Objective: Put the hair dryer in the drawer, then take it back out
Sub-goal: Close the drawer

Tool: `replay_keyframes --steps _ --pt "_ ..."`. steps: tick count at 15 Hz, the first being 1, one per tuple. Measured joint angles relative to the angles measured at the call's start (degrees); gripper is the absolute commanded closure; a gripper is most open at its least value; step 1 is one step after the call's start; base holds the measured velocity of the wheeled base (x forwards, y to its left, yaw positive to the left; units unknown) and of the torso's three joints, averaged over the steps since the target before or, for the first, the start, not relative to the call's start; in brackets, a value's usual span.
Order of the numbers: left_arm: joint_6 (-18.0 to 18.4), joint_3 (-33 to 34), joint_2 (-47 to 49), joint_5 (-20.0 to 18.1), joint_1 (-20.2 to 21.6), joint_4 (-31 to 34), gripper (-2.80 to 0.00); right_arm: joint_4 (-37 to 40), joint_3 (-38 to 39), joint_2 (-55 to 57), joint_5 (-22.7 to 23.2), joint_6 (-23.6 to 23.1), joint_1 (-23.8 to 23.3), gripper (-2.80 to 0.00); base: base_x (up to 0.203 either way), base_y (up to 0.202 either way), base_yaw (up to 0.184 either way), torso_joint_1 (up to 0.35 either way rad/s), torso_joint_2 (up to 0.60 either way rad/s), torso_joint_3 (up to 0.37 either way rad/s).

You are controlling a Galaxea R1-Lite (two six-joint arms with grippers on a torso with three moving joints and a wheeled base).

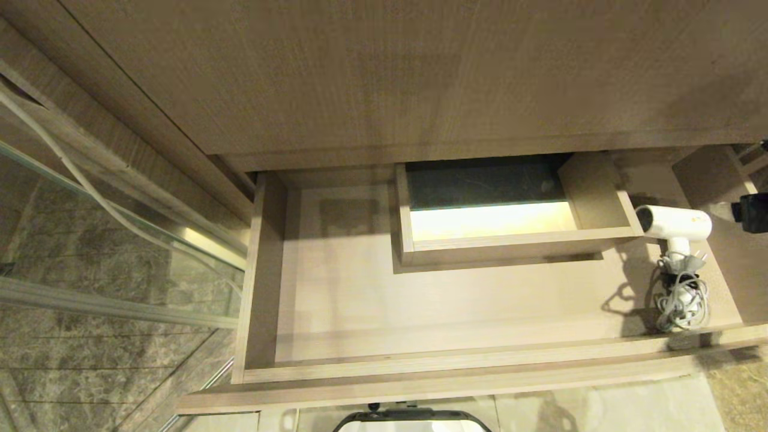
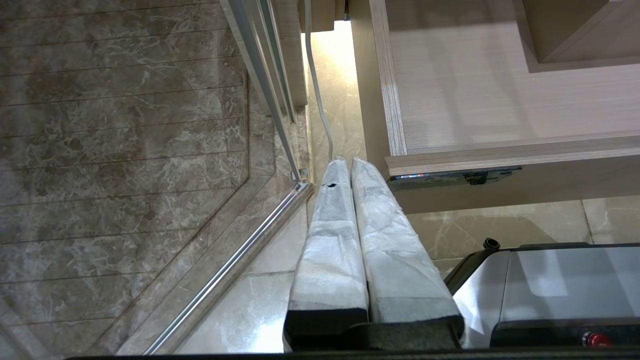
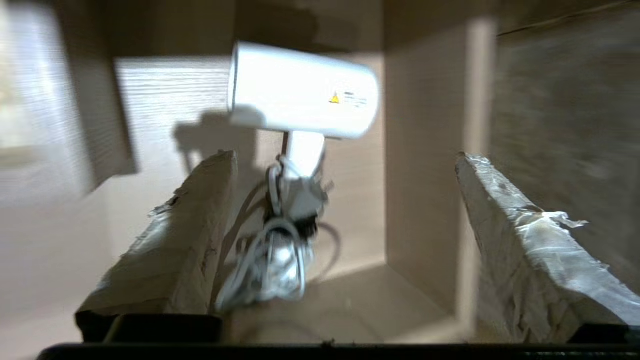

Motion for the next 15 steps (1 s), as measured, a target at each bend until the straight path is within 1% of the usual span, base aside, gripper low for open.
replay_keyframes --steps 1,5,7,9,12,15 --pt "0.0 0.0 0.0 0.0 0.0 0.0 0.0 1.9 1.8 -4.2 0.0 0.1 -0.1 0.0 0.0 0.0 0.0 0.0 0.0 0.0" --pt "0.0 0.0 0.0 0.0 0.0 0.0 0.0 11.1 12.2 -21.5 0.5 0.0 -1.7 0.0 0.0 0.0 0.0 0.0 0.0 0.0" --pt "0.0 0.0 0.0 0.0 0.0 0.0 0.0 16.9 19.5 -29.2 0.7 -0.8 -4.7 0.0 0.0 0.0 0.0 0.0 0.0 0.0" --pt "0.0 0.0 0.0 0.0 0.0 0.0 0.0 20.7 27.2 -35.2 0.4 -2.9 -8.0 0.0 0.0 0.0 0.0 0.0 0.0 0.0" --pt "0.0 0.0 0.0 0.0 0.0 0.0 0.0 21.4 36.1 -39.0 -0.7 -6.9 -10.0 0.0 0.0 0.0 0.0 0.0 0.0 0.0" --pt "0.0 0.0 0.0 0.0 0.0 0.0 0.0 20.2 39.9 -36.7 -0.6 -9.4 -10.2 0.0 0.0 0.0 0.0 0.0 0.0 0.0"
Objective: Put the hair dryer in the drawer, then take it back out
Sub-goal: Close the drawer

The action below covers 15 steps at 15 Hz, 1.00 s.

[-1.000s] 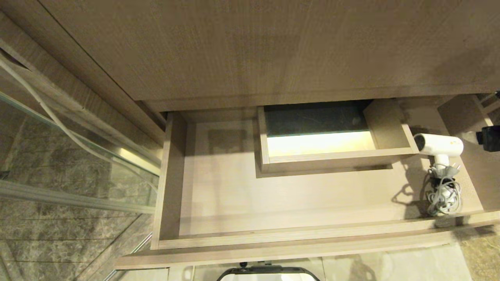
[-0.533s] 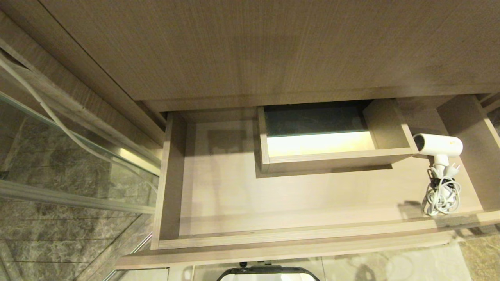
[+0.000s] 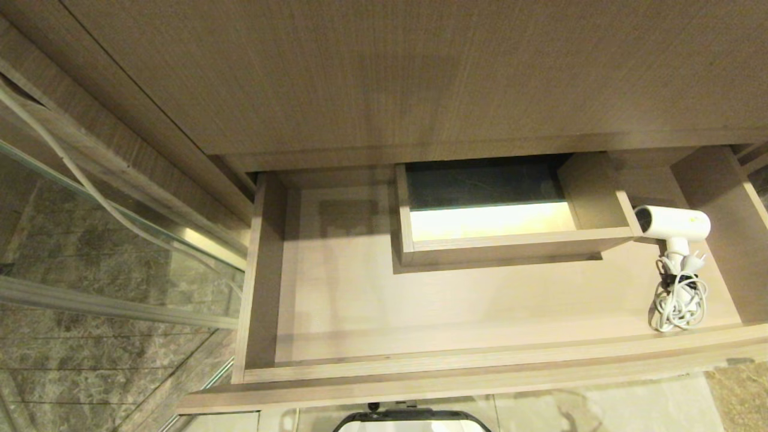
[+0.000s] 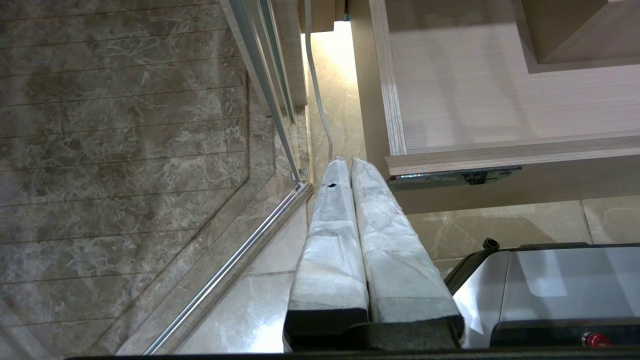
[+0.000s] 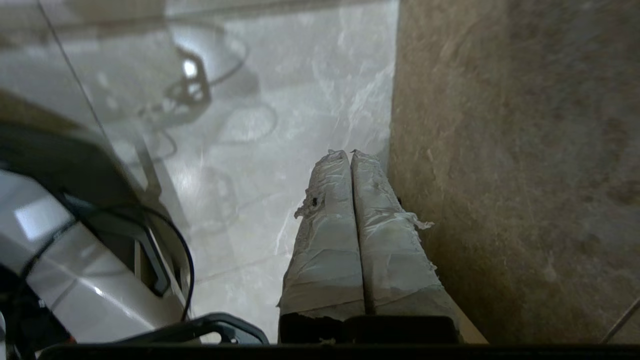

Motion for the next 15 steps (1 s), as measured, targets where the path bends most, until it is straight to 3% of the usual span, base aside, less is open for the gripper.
replay_keyframes --steps 6,11,15 --pt "0.0 0.0 0.0 0.0 0.0 0.0 0.0 -12.1 0.0 12.9 2.5 -1.1 0.2 0.0 0.0 0.0 0.0 0.0 0.0 0.0" --pt "0.0 0.0 0.0 0.0 0.0 0.0 0.0 -16.2 -5.2 21.8 2.7 -1.2 1.2 0.0 0.0 0.0 0.0 0.0 0.0 0.0" --pt "0.0 0.0 0.0 0.0 0.0 0.0 0.0 -22.8 -8.2 24.3 3.2 2.1 3.0 0.0 0.0 0.0 0.0 0.0 0.0 0.0"
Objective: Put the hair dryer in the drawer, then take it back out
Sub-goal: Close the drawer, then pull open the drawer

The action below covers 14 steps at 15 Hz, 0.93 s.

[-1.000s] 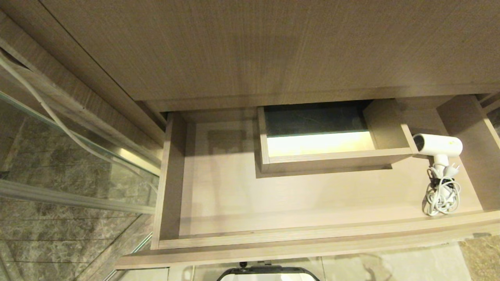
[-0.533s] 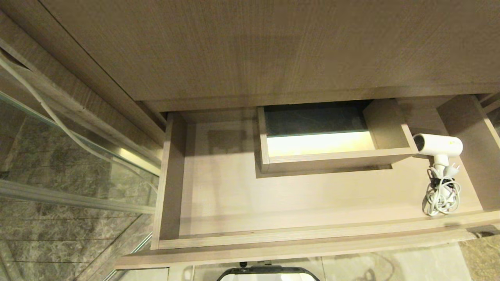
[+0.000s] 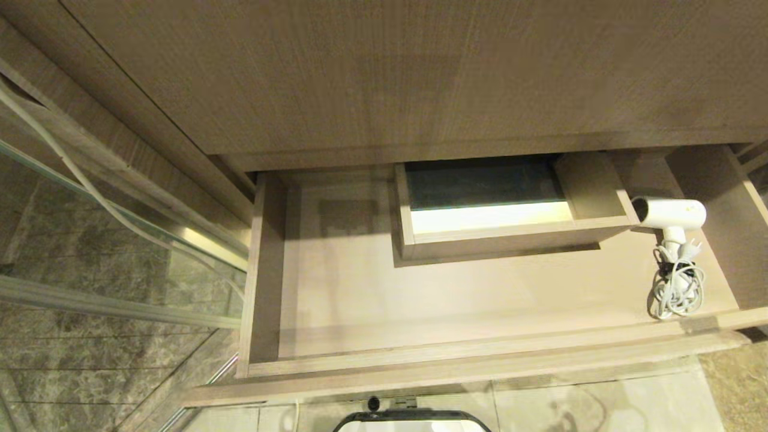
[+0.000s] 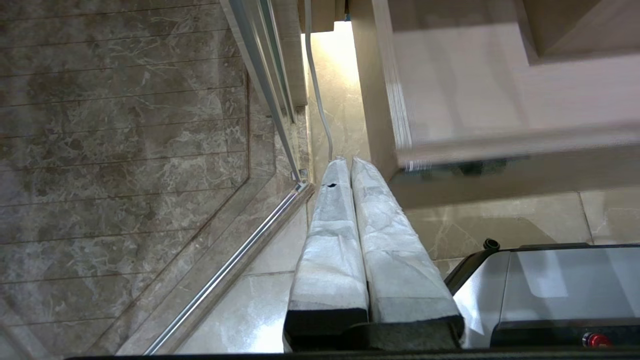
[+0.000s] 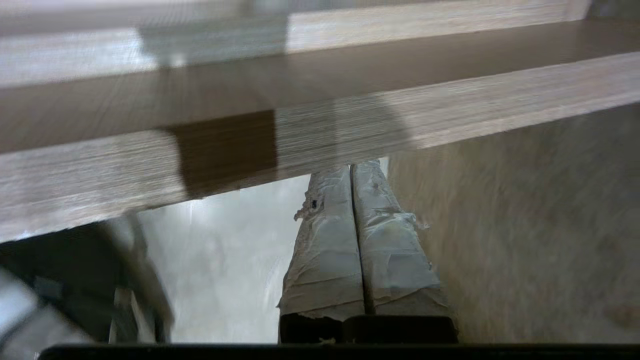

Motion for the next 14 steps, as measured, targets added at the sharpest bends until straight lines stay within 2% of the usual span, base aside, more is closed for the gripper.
replay_keyframes --steps 2,3,6,11,14 --pt "0.0 0.0 0.0 0.0 0.0 0.0 0.0 -8.2 -3.6 2.1 0.0 5.3 2.3 0.0 0.0 0.0 0.0 0.0 0.0 0.0" --pt "0.0 0.0 0.0 0.0 0.0 0.0 0.0 -18.1 -7.6 3.6 -0.4 7.4 3.5 0.0 0.0 0.0 0.0 0.0 0.0 0.0" --pt "0.0 0.0 0.0 0.0 0.1 0.0 0.0 -26.9 -12.5 7.5 -2.7 8.9 5.8 0.0 0.0 0.0 0.0 0.0 0.0 0.0" --pt "0.0 0.0 0.0 0.0 0.0 0.0 0.0 -14.7 -5.3 2.7 -2.3 8.0 6.1 0.0 0.0 0.0 0.0 0.0 0.0 0.0" --pt "0.0 0.0 0.0 0.0 0.1 0.0 0.0 -12.9 0.3 -1.8 -1.8 8.0 6.2 0.0 0.0 0.0 0.0 0.0 0.0 0.0"
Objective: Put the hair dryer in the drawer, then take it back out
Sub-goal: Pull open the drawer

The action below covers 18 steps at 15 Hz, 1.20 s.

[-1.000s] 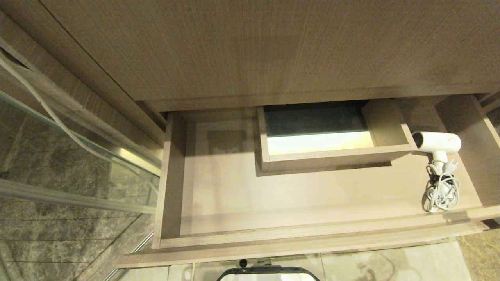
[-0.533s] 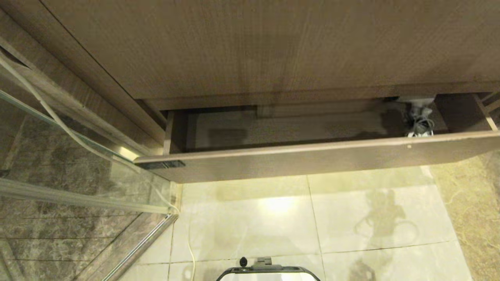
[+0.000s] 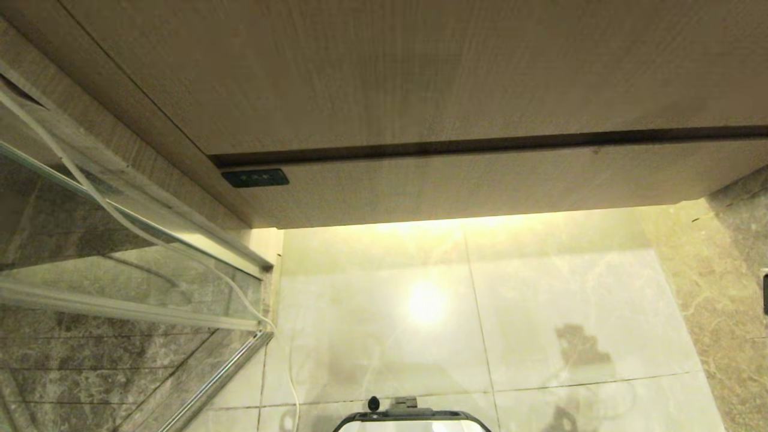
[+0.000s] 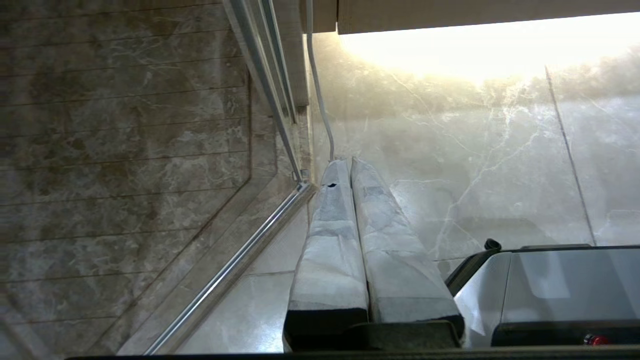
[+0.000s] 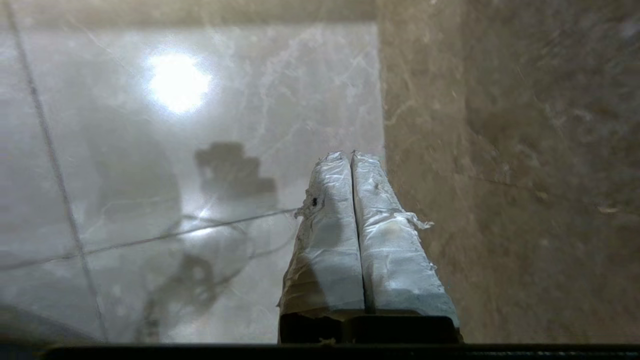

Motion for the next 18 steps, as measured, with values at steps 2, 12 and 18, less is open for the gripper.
replay_keyframes --steps 2,12,18 --pt "0.0 0.0 0.0 0.0 -0.1 0.0 0.0 0.0 4.2 -3.6 0.6 -0.1 0.0 0.0 0.0 0.0 0.0 0.0 0.0 0.0" --pt "0.0 0.0 0.0 0.0 -0.1 0.0 0.0 21.9 10.5 -39.8 3.3 12.1 10.9 0.0 0.0 0.0 0.0 0.0 0.0 0.0" --pt "0.0 0.0 0.0 0.0 -0.1 0.0 0.0 28.8 19.7 -67.3 0.7 16.8 27.9 0.0 0.0 0.0 0.0 0.0 0.0 0.0"
